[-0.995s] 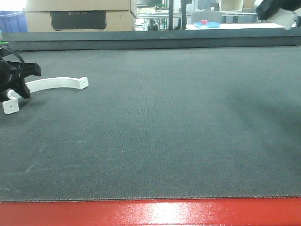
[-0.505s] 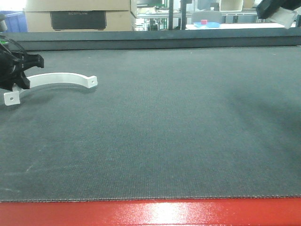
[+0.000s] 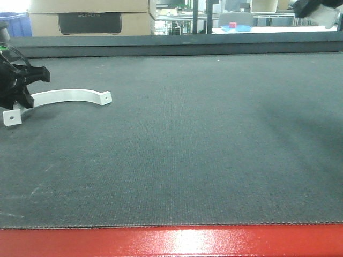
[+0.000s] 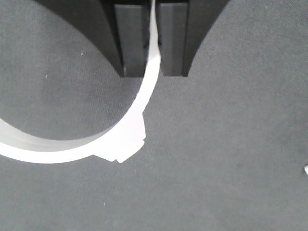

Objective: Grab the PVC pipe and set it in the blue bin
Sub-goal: 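Close the left gripper on the other white clamp's arc and lift, then raise both held clamps clear of the table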

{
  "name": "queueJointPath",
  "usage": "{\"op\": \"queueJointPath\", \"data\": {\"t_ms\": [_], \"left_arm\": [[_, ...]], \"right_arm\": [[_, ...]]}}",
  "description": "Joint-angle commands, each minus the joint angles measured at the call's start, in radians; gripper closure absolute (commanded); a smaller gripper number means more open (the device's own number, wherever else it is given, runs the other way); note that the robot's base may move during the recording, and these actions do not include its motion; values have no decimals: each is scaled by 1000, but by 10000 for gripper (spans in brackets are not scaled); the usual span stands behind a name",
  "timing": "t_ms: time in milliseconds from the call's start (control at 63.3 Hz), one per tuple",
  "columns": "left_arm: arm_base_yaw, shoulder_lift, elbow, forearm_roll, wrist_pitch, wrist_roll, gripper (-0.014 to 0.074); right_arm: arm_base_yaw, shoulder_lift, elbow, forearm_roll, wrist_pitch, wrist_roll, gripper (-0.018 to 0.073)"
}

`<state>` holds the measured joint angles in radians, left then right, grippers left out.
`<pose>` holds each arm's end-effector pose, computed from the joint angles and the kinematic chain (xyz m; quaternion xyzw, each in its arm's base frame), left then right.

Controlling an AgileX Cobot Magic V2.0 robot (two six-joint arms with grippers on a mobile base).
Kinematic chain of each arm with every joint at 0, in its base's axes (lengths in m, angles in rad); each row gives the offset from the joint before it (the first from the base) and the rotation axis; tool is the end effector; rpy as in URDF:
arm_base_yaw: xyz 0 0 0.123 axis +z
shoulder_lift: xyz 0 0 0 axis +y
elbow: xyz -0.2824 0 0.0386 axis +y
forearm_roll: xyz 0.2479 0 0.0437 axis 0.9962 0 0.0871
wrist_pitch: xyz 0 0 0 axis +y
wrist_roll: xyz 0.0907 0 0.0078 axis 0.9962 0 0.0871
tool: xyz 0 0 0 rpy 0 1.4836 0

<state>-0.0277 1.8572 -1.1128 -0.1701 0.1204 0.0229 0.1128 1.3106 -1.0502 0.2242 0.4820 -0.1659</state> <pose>0.3934 -0.0128 0.1833 -0.0506 0.9206 -0.0429 0.3848 0.2848 0.0417 0.3297 -0.0585 0.8919 0.0786 0.4414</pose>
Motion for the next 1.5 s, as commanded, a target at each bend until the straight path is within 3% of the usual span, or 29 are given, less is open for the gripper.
{"op": "queueJointPath", "data": {"t_ms": [0, 237, 789, 916, 1484], "left_arm": [[-1, -41, -8, 13, -10, -2, 707], [-1, -152, -8, 26, -2, -2, 707], [-1, -574, -2, 34, 147, -2, 707], [-1, -681, 42, 69, 149, -2, 707], [-1, -1166, 239, 68, 197, -2, 707]], "right_arm": [[1, -26, -7, -1, -41, -3, 728], [1, -83, -7, -1, -48, -3, 728], [1, -323, 12, 1, -47, -3, 728], [1, -408, 52, -3, -53, -3, 728], [1, -676, 145, -17, 5, -3, 728]]}}
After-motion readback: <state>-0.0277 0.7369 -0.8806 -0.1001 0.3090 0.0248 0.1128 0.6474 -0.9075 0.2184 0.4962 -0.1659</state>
